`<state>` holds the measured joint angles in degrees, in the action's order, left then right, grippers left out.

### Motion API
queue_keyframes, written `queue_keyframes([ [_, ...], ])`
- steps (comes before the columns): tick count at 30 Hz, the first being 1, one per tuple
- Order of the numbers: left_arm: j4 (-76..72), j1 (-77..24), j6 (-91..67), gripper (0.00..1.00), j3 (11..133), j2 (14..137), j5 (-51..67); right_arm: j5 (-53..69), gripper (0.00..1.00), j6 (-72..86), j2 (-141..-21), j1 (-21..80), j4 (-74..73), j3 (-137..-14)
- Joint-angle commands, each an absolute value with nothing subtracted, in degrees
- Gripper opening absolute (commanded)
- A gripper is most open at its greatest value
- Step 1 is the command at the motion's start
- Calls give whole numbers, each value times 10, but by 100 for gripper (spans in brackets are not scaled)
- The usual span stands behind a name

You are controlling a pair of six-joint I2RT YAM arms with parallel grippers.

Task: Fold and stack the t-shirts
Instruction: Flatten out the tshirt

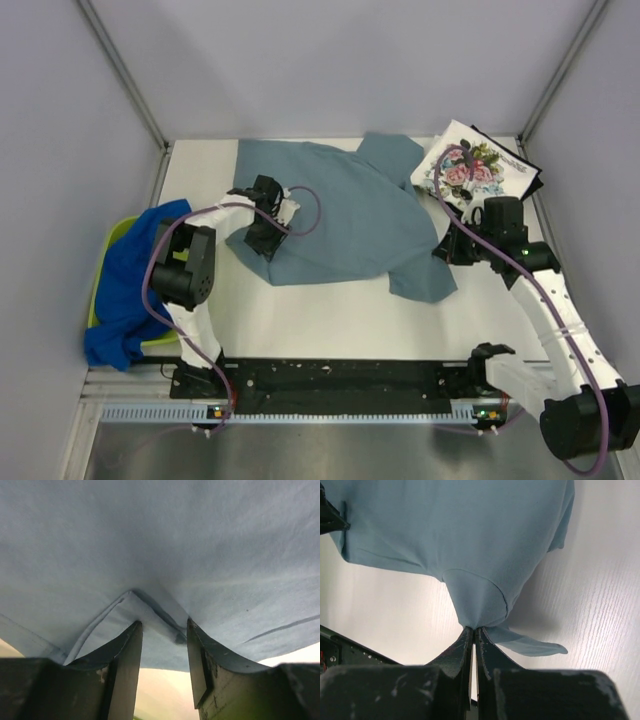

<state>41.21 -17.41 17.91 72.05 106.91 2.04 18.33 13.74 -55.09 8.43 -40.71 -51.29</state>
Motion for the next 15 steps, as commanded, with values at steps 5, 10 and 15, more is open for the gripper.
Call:
queue_keyframes([
  [5, 396, -173, 165, 22, 769, 1107, 5, 176, 0, 141, -526, 82, -388, -510],
  [10, 413, -171, 168, 0, 753, 1065, -7, 168, 0, 142, -513, 82, -398, -512],
  [15, 432, -153, 182, 0, 726, 992, -6, 167, 0, 145, -508, 82, -409, -517],
])
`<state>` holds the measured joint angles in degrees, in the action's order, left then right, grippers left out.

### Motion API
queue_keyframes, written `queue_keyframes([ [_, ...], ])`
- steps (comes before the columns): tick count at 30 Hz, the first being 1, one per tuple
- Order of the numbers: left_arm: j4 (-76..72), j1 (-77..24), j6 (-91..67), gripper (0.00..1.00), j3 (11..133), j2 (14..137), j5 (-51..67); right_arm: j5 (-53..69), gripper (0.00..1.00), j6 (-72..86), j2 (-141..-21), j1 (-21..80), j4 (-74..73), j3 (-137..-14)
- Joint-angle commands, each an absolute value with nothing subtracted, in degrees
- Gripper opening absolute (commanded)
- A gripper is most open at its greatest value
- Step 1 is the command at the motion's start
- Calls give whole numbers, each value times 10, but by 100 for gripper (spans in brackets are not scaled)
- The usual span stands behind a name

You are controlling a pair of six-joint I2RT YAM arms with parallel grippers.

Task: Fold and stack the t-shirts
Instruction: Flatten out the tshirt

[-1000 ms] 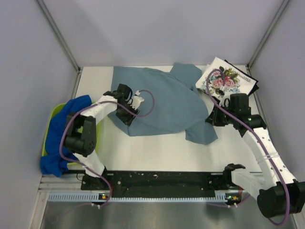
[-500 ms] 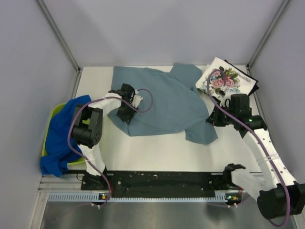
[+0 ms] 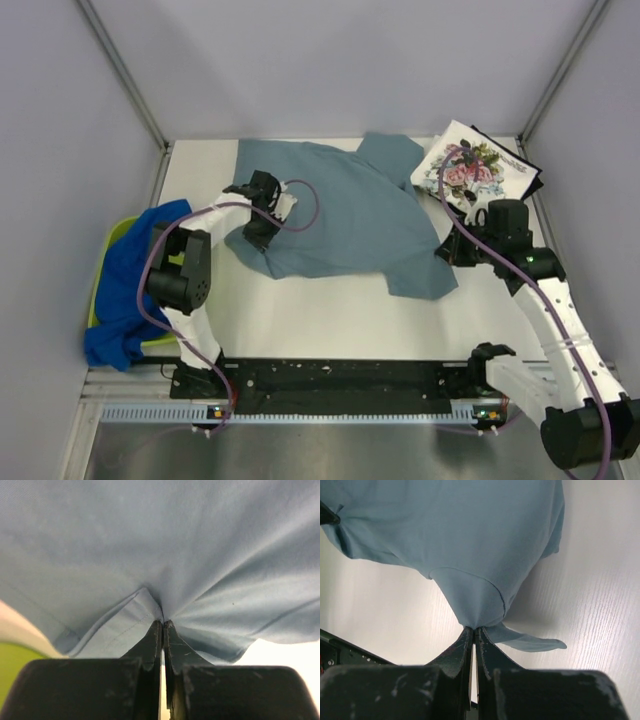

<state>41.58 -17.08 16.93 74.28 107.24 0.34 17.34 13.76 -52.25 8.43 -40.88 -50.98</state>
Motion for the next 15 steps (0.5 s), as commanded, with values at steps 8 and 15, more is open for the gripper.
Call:
queue_keyframes([
  [8, 452, -134, 212, 10, 654, 937, 32, 187, 0, 153, -514, 82, -413, -506],
  [15, 427, -134, 222, 23, 613, 961, 30, 201, 0, 154, -535, 82, -410, -491],
])
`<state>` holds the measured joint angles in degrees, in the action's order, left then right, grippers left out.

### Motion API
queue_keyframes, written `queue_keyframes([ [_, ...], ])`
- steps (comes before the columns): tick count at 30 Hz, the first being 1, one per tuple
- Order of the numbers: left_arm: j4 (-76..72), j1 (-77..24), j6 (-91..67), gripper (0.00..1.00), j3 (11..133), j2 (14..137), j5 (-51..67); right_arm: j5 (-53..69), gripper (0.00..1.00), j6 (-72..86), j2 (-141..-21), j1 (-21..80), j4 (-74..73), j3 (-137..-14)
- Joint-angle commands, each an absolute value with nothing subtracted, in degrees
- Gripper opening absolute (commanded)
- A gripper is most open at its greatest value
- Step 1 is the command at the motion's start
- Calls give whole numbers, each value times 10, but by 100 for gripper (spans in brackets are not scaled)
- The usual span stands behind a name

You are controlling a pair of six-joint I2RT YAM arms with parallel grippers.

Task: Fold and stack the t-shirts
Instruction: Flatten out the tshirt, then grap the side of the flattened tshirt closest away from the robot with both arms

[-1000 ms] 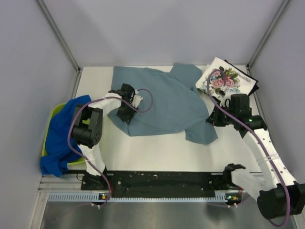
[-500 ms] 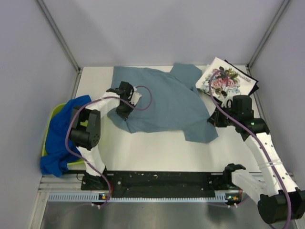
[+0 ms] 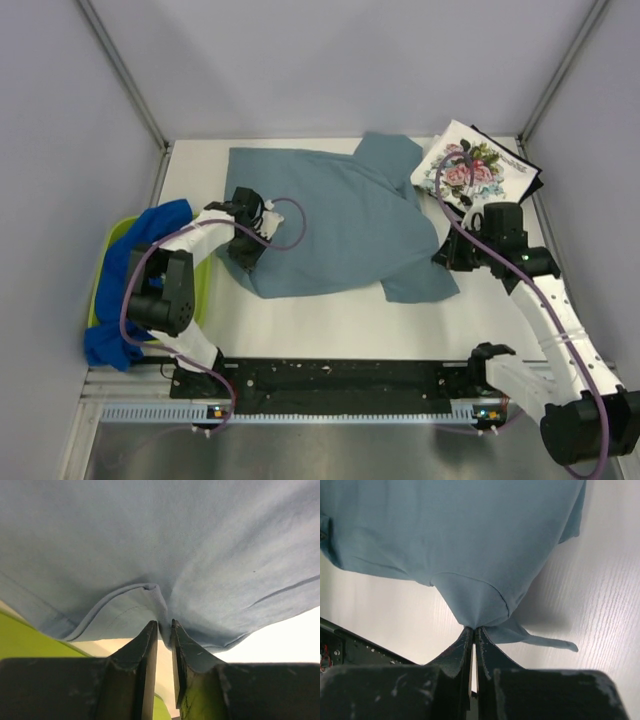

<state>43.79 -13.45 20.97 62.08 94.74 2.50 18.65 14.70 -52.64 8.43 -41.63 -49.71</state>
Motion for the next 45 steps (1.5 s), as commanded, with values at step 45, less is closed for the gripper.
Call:
queue_keyframes([
  [45, 616, -42, 186, 0, 652, 623, 18, 199, 0, 155, -465, 81, -508, -528],
])
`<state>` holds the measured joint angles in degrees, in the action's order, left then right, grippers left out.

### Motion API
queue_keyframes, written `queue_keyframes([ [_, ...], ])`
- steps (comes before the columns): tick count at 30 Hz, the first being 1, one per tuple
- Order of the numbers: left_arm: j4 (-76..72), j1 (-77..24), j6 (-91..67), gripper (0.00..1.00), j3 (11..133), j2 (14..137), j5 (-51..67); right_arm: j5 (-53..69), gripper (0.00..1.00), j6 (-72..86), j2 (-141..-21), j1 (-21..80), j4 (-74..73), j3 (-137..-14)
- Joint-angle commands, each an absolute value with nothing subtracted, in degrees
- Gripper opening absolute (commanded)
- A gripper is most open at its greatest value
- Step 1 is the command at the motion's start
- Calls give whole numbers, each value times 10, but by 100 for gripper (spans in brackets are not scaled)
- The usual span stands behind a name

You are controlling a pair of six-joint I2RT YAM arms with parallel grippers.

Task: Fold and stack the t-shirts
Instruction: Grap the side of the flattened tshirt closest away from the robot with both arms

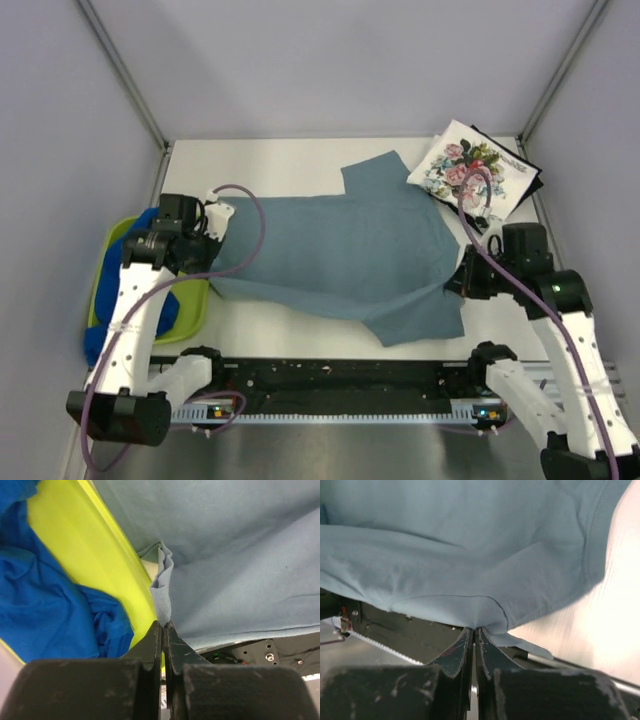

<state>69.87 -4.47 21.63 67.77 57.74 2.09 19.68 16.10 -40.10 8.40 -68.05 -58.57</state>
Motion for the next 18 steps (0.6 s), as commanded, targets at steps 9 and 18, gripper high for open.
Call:
queue_keyframes([
  [9, 526, -42, 120, 0, 594, 700, -37, 107, 0, 104, -669, 63, -345, -525],
  [18, 513, -42, 126, 0, 594, 752, -45, 67, 0, 87, -759, 33, -318, -566],
])
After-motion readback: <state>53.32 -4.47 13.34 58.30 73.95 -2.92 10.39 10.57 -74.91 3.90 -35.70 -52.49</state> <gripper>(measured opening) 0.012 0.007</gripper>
